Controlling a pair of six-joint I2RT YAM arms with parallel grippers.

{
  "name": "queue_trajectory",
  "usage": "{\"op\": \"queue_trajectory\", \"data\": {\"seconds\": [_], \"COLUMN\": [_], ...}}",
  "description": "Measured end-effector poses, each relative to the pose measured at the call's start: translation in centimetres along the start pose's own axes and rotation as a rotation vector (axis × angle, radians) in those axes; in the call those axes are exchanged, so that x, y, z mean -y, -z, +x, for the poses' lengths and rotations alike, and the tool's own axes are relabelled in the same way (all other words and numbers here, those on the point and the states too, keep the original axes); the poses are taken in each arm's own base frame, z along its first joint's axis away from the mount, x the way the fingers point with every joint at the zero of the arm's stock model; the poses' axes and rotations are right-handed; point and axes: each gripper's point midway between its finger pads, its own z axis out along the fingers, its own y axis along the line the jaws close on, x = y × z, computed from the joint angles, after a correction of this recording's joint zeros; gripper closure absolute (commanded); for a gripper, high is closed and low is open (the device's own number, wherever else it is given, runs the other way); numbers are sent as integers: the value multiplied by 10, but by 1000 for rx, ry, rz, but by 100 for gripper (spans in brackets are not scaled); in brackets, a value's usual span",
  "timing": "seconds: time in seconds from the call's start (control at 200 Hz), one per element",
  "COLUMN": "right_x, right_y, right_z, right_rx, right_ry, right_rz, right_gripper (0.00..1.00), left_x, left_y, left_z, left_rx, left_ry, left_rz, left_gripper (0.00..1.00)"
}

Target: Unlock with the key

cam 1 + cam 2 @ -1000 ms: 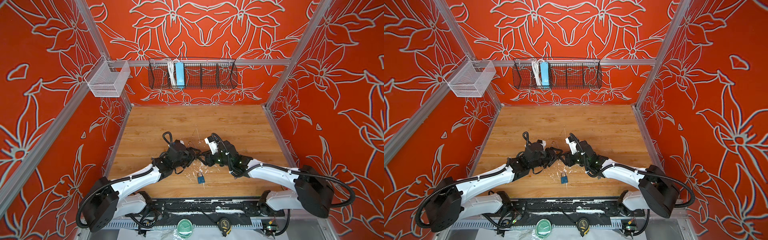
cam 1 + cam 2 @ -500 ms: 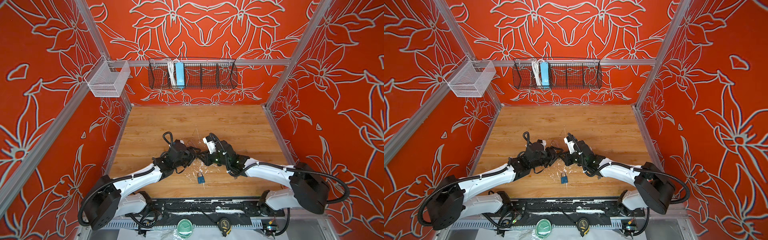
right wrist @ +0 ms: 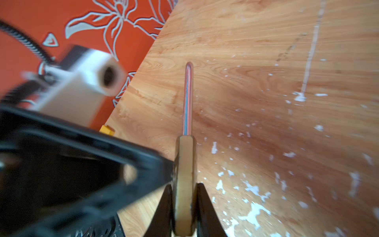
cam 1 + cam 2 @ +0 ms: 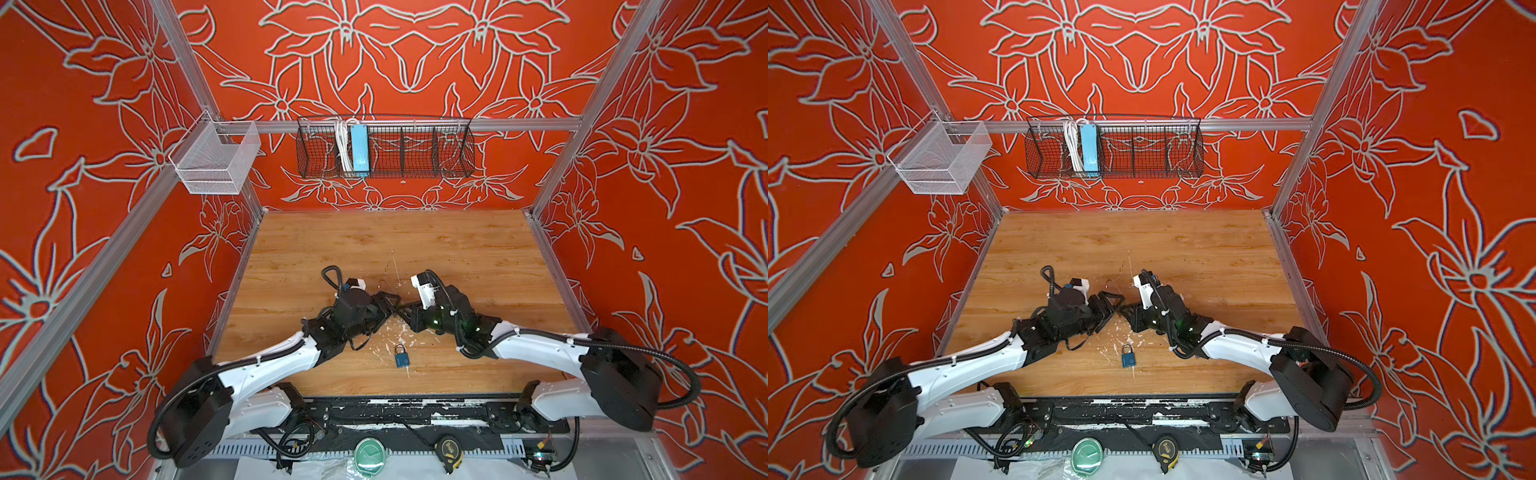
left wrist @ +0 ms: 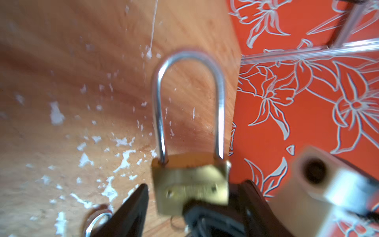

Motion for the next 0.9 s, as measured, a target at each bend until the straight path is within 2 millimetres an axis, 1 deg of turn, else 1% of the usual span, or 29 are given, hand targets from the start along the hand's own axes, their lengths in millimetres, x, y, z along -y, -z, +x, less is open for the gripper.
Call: {"op": "queue_trajectory", "data": {"seconds": [0.025, 0.03, 0.045, 0.1, 0.135, 0.21, 0.285, 0.35, 0.43, 0.485, 0.565, 0.666, 0.746, 0.826, 0.901], "right_x": [3, 4, 5, 9, 11, 12, 12, 11, 10, 5, -5, -19, -27, -33, -38], "right_y": [2, 2, 3, 6, 8, 11, 14, 17, 18, 16, 16, 21, 25, 30, 35], "right_z": [-1, 0, -1, -5, -8, -18, -27, -32, -35, -38, -43, -50, -55, -58, -61], "right_rx": [3, 2, 2, 13, 21, 49, 84, 119, 140, 149, 156, 173, 185, 191, 200], "right_ry": [-9, -12, -14, -36, -51, -85, -122, -157, -194, -214, -227, -223, -215, -209, -201], "right_rz": [8, 10, 14, 23, 23, 8, -31, -87, -149, -196, -265, -335, -373, -396, -413], "right_gripper": [100, 100, 100, 100, 100, 100, 100, 100, 100, 100, 100, 100, 100, 100, 100], "left_x": [1, 4, 5, 11, 11, 9, 2, -1, 2, 5, 10, 18, 23, 18, 19], "left_y": [4, 9, 13, 28, 36, 49, 55, 57, 61, 65, 68, 64, 57, 46, 41], "left_z": [-3, -7, -10, -22, -28, -34, -32, -24, -15, -12, -10, -9, -7, -4, -4], "left_rx": [13, 27, 39, 83, 108, 143, 143, 122, 103, 105, 106, 94, 76, 53, 47], "left_ry": [-11, -18, -19, -48, -65, -115, -183, -255, -335, -371, -398, -420, -434, -443, -456], "left_rz": [10, 23, 33, 75, 96, 136, 169, 201, 264, 303, 345, 385, 415, 407, 418], "left_gripper": [15, 15, 15, 16, 17, 19, 21, 23, 26, 31, 33, 34, 35, 35, 35]}}
